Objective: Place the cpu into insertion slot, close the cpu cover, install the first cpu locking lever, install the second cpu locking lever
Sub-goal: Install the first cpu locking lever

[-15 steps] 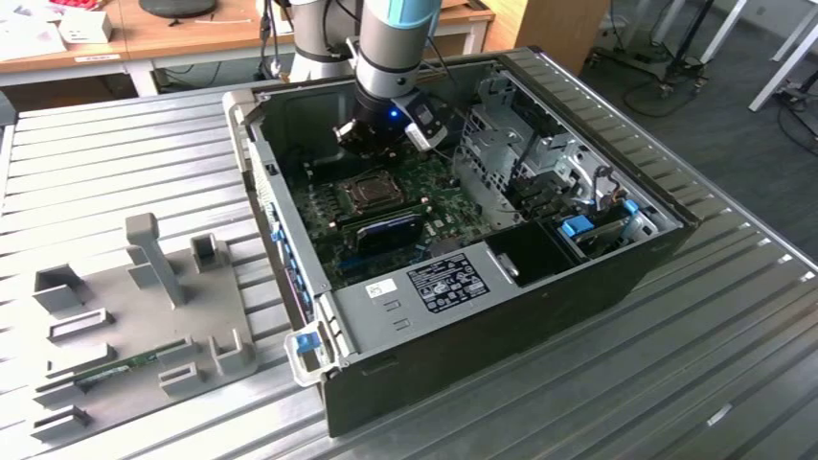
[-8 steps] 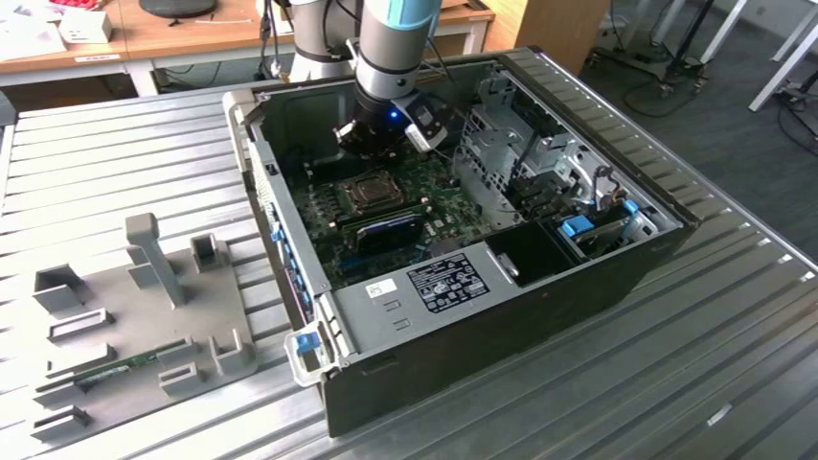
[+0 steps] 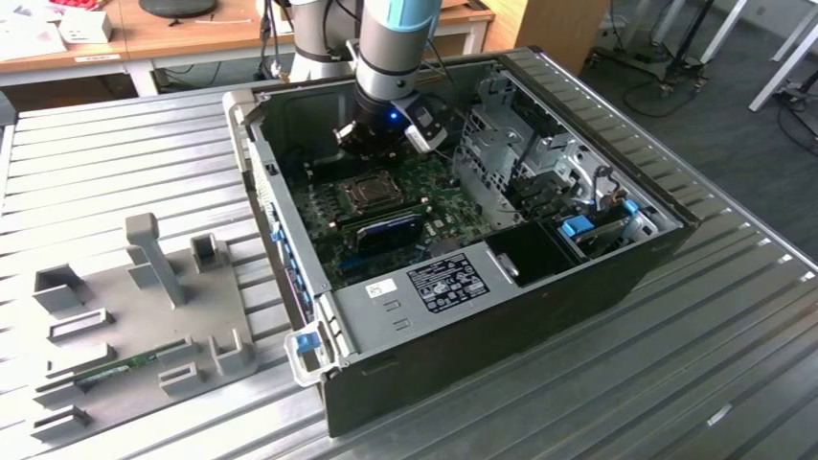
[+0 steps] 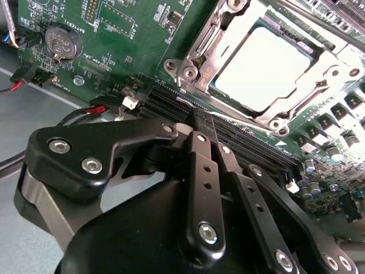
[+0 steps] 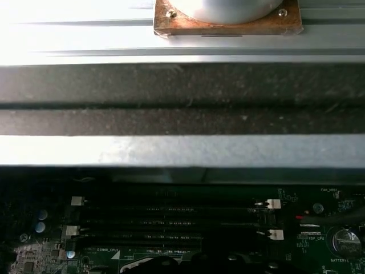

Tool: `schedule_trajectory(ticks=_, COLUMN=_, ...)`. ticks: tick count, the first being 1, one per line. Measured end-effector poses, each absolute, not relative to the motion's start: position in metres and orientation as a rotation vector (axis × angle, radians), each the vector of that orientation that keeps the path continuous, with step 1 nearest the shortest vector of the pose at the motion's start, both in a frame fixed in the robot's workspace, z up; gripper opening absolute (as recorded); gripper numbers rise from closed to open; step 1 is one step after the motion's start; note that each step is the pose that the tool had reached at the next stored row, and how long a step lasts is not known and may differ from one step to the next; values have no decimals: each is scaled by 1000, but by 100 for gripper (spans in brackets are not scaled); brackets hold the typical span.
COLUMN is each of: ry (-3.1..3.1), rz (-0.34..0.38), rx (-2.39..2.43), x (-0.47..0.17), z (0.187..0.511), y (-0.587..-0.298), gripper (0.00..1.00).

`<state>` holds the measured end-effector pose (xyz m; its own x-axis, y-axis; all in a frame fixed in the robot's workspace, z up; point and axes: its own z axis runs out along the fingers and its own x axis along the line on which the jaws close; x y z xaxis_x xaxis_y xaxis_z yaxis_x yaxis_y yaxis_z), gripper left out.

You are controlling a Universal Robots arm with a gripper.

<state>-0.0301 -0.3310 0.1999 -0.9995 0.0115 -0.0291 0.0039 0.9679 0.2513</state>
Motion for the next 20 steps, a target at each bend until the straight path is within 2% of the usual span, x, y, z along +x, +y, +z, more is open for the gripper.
schedule_trajectory(ticks=20, ry=3086, rz=397, rx=12, x=-30, z=197, y=-331, gripper=10)
